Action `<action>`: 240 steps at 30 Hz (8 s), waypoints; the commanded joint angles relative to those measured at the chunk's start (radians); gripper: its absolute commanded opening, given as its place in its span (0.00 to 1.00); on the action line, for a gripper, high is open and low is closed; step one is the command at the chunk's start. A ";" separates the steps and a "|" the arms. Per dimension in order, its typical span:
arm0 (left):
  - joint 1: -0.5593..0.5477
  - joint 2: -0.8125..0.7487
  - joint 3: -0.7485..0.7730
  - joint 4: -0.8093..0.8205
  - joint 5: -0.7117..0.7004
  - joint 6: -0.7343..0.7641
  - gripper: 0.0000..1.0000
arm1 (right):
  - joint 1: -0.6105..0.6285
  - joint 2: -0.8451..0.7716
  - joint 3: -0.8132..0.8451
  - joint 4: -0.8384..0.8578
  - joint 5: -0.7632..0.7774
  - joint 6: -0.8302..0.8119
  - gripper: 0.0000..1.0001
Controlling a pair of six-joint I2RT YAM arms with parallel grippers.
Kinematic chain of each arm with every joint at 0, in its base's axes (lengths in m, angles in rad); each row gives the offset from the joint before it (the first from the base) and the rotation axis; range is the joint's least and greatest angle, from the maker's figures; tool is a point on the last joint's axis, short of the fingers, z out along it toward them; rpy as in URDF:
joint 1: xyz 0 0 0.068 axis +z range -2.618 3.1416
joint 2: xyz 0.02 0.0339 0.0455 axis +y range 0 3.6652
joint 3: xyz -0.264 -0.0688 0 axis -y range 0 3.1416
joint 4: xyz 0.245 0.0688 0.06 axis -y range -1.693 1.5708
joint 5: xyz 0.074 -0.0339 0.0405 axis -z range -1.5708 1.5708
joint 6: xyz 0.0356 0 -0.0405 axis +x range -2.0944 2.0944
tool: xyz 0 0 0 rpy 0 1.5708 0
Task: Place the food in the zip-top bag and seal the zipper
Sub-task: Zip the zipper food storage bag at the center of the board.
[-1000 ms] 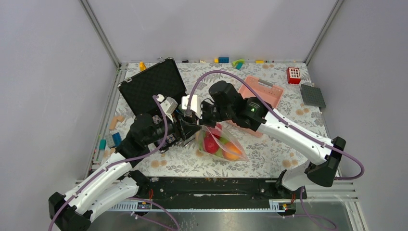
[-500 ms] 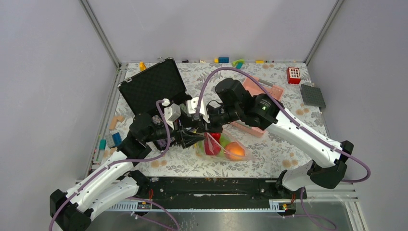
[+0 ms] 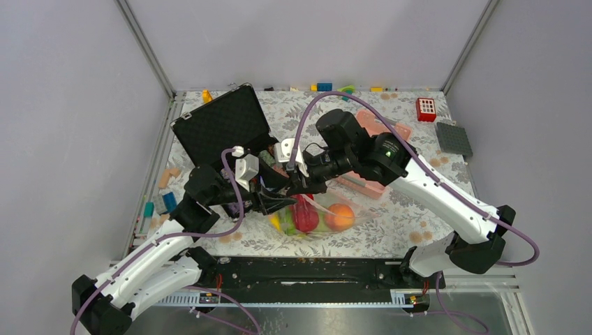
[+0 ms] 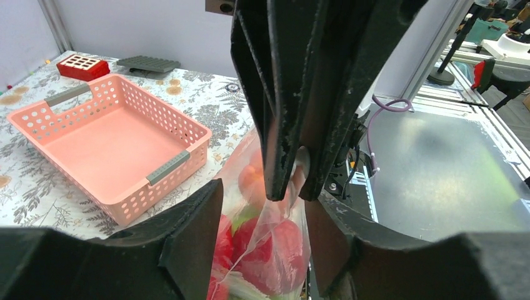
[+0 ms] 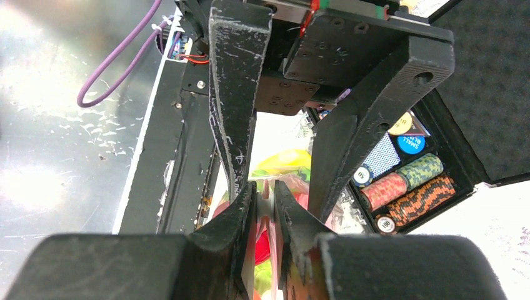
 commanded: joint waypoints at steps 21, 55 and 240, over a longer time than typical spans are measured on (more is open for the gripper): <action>-0.029 -0.010 -0.029 0.227 -0.048 0.008 0.00 | -0.039 -0.086 -0.076 0.091 0.047 0.079 0.02; -0.031 0.004 -0.068 0.275 -0.007 -0.019 0.37 | -0.064 -0.200 -0.337 0.528 0.062 0.689 0.00; -0.031 -0.252 -0.176 0.092 -0.579 -0.135 0.00 | -0.310 -0.734 -0.819 0.238 0.654 0.650 0.02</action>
